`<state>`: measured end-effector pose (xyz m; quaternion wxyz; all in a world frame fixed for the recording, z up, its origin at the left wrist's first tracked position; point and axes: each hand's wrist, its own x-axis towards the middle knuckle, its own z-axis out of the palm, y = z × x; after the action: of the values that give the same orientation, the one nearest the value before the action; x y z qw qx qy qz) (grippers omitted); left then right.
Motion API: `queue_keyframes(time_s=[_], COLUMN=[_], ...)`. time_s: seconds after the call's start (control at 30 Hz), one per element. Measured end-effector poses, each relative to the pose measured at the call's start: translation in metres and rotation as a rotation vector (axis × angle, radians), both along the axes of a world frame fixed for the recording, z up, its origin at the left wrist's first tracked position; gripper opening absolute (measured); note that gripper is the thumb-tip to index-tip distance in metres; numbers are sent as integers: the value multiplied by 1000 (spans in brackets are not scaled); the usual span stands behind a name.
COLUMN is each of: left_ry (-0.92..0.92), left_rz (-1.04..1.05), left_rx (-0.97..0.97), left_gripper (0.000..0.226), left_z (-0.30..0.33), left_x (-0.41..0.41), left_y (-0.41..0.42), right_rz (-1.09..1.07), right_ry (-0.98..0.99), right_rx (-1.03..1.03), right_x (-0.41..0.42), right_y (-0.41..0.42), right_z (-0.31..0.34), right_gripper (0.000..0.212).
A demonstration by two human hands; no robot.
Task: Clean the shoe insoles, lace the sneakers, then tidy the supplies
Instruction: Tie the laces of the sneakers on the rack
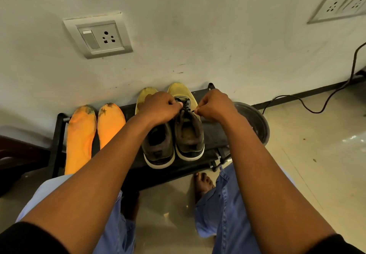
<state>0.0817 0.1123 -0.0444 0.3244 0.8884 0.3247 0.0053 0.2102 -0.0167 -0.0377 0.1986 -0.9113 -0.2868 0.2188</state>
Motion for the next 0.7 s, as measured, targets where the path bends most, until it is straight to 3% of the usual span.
queue_keyframes(time_s=[0.17,0.4,0.5,0.7], left_ry=[-88,-128,-131,-146], left_rz=[67,92,99,71], left_rx=[-31,-105,-119,-70], left_gripper=[30,23,27,30], left_z=[-6,-3,-2,-4], left_x=[-2,-3,-5,-5], left_y=[6,6,7,8], right_rz=[-9,-110,-140,-191], right_ry=[104,435,525,619], right_rx=[-54,23,33,-46], right_x=[10,2,1,7], right_y=[5,12,15,21], right_z=[10,22,25,20], right_gripper=[15,16,9,15])
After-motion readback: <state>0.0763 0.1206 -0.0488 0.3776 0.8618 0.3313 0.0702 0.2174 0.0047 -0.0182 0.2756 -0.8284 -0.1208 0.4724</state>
